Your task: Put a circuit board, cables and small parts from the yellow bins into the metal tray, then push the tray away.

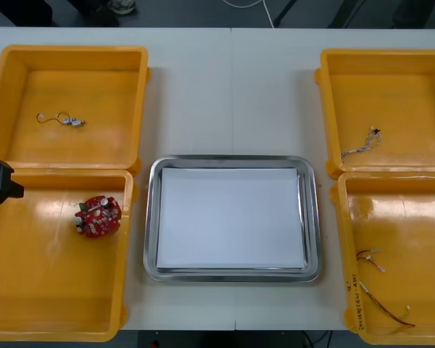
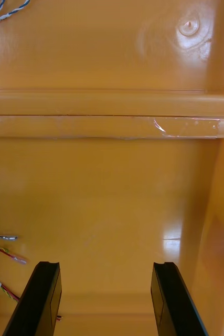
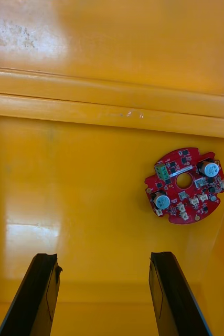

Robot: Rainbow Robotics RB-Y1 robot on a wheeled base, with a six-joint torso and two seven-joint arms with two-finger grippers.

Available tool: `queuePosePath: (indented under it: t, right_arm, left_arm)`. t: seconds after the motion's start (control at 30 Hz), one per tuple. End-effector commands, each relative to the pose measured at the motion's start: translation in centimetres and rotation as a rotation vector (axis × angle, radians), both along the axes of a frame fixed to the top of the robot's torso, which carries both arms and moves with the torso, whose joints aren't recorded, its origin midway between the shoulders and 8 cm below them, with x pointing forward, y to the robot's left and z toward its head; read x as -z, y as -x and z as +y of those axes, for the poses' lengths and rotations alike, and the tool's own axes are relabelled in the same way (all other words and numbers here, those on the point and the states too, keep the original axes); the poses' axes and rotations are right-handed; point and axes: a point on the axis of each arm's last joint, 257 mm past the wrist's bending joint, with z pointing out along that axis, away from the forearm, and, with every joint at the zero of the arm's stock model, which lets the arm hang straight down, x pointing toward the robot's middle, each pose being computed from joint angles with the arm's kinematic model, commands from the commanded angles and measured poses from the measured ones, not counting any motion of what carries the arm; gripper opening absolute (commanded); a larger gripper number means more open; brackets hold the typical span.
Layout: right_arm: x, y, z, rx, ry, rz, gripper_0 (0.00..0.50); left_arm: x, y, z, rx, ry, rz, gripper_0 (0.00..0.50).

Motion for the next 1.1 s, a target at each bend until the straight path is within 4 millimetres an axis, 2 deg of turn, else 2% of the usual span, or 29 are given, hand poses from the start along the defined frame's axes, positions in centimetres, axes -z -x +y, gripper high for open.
queuePosePath:
  t: [0.03, 1.1]
  right_arm:
    - [-1.68, -1.09, 0.39, 0.026, -0.005, -0.055, 0.500]
    - [-1.68, -1.09, 0.39, 0.026, -0.005, -0.055, 0.500]
  left_arm:
    - [-0.06, 0.68, 0.69, 0.117, -0.093, 0.014, 0.500]
    - [-0.06, 0.68, 0.69, 0.117, -0.093, 0.014, 0.500]
